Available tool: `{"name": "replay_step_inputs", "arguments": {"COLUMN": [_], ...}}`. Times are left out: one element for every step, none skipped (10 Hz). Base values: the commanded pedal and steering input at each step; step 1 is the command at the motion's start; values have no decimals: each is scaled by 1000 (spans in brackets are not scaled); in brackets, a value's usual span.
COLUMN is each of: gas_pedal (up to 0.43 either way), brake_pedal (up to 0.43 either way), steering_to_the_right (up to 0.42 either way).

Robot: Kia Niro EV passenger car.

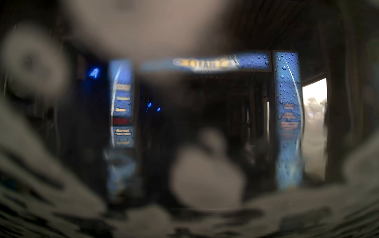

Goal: Follow the waypoints while adhering to traffic rules and regulations

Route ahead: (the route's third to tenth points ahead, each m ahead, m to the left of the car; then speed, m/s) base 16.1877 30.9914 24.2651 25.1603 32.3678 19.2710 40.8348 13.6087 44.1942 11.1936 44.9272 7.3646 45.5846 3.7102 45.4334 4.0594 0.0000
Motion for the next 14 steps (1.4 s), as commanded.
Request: {"name": "replay_step_inputs", "arguments": {"gas_pedal": [0, 0, 0, 0, 0, 0, 0, 0, 0, 0, 0, 0, 0, 0], "brake_pedal": [0, 0, 0, 0, 0, 6, 0, 0, 0, 0, 0, 0, 0, 0], "steering_to_the_right": [-15, -14, -14, -14, -14, -14, -14, -14, -15, -14, -14, -14, -14, -14]}}
